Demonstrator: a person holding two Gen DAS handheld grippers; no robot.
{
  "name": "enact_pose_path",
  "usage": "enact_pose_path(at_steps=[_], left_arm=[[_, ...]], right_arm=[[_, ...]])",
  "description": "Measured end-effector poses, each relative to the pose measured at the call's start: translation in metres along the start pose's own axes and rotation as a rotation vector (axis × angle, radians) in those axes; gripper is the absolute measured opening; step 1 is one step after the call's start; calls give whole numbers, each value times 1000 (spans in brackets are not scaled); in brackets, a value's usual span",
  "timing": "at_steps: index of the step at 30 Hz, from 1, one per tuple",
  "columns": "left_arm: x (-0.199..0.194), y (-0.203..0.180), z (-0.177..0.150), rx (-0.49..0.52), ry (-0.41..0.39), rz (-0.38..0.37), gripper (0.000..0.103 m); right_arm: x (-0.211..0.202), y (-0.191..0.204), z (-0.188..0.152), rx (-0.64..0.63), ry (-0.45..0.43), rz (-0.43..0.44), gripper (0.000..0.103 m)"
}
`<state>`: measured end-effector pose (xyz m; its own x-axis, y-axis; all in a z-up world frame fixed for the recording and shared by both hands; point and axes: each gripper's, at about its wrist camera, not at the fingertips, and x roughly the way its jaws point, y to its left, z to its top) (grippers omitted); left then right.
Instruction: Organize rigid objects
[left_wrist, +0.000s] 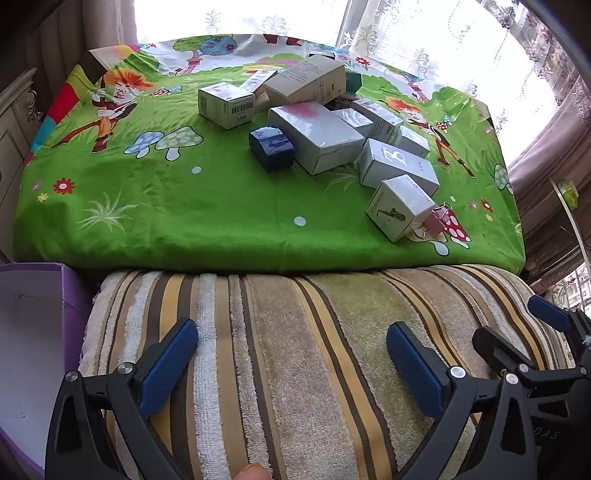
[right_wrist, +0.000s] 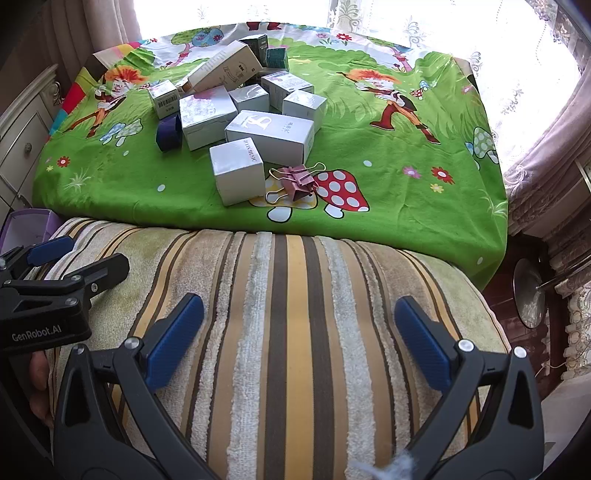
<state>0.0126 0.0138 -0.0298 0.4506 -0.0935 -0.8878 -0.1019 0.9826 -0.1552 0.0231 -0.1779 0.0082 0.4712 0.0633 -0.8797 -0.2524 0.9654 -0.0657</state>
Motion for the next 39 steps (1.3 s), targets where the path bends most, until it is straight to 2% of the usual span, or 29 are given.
enact_pose_path(at_steps=[13,21,26,29,32,39], left_arm=[[1,0,3,27,35,-18,103],[6,-6,6,79,80,15,103],[7,-6,8,82,84,19,103],[6,-10,15,91,68,20,102],[7,-22,25,126,46,-31,92],[17,-52,53,190,18,-130,89]], right_arm=[[-1,-1,0,8,-15,3,103],[2,5,1,-12,-19,-24,103],[3,1,2,-6,-20,0,103],[0,-7,4,7,-24,51,103],[-5,-12,6,22,-45,88,103],[-7,-37,13,102,-70,107,103]])
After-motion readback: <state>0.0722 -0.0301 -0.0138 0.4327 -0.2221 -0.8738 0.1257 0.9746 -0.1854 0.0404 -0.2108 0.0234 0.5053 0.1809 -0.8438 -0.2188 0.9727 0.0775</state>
